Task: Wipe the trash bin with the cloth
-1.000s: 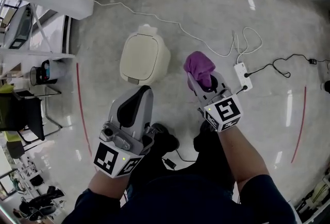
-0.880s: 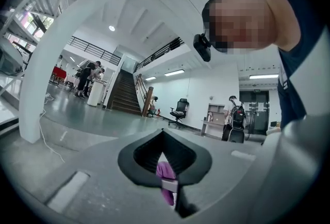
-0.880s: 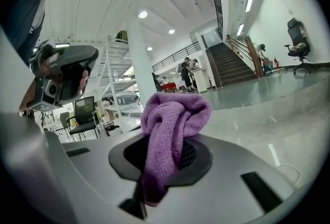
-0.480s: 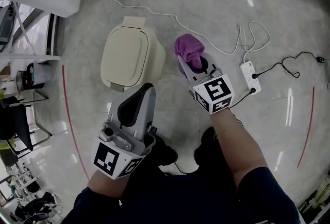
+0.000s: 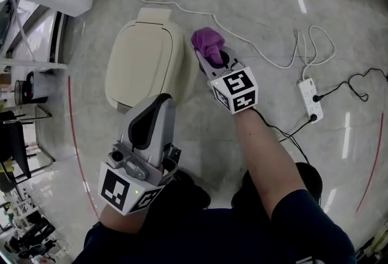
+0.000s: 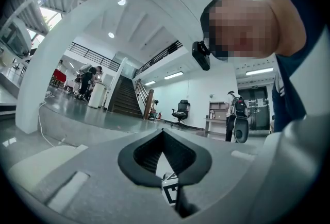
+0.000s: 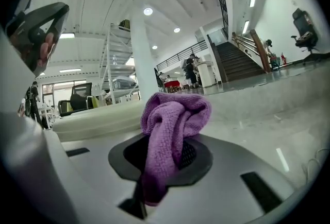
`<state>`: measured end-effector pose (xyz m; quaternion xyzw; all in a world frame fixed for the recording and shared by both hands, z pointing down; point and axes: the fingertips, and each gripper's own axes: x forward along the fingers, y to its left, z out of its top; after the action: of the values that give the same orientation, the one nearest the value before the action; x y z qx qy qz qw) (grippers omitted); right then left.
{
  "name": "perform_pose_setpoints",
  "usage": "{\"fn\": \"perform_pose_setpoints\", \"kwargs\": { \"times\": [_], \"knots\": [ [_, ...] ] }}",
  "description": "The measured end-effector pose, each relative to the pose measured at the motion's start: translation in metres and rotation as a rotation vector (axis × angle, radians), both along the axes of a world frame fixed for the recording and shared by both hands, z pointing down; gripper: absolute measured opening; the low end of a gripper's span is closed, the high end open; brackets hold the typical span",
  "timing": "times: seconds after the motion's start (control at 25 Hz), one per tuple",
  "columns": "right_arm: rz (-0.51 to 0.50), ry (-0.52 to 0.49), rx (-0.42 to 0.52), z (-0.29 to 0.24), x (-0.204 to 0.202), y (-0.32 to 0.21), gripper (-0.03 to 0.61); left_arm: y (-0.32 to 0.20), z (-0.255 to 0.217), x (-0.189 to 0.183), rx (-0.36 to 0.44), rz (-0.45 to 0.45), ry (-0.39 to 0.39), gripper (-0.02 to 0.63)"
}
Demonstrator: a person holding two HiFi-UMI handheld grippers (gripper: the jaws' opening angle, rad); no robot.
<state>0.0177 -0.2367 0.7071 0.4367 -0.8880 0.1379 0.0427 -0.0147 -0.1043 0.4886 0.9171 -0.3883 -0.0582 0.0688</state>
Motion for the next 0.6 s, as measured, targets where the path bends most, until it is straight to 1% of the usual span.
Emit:
{"fn": "perform_pose_setpoints", "kwargs": {
  "times": [0.2,0.36,0.48,0.6],
  "knots": [
    [-0.025,-0.039,0.009,0.015,-0.021,-0.011,0.069,0.003,0.014,-0.016,-0.007,-0.045,-0.027,-0.002],
    [-0.029,-0.064,0.018,0.019,-0.028,-0.018,0.069,0.007,0.016,-0.023,-0.006,-0.043,-0.038,-0.002],
    [-0.031,-0.073,0.006,0.032,-0.033,-0.016,0.069,0.011,0.018,-0.028,-0.007,-0.044,-0.048,-0.002],
    [-0.017,-0.067,-0.031,0.059,-0.038,-0.017,0.069,0.015,0.017,-0.031,-0.012,-0.046,-0.056,-0.002]
  ]
}}
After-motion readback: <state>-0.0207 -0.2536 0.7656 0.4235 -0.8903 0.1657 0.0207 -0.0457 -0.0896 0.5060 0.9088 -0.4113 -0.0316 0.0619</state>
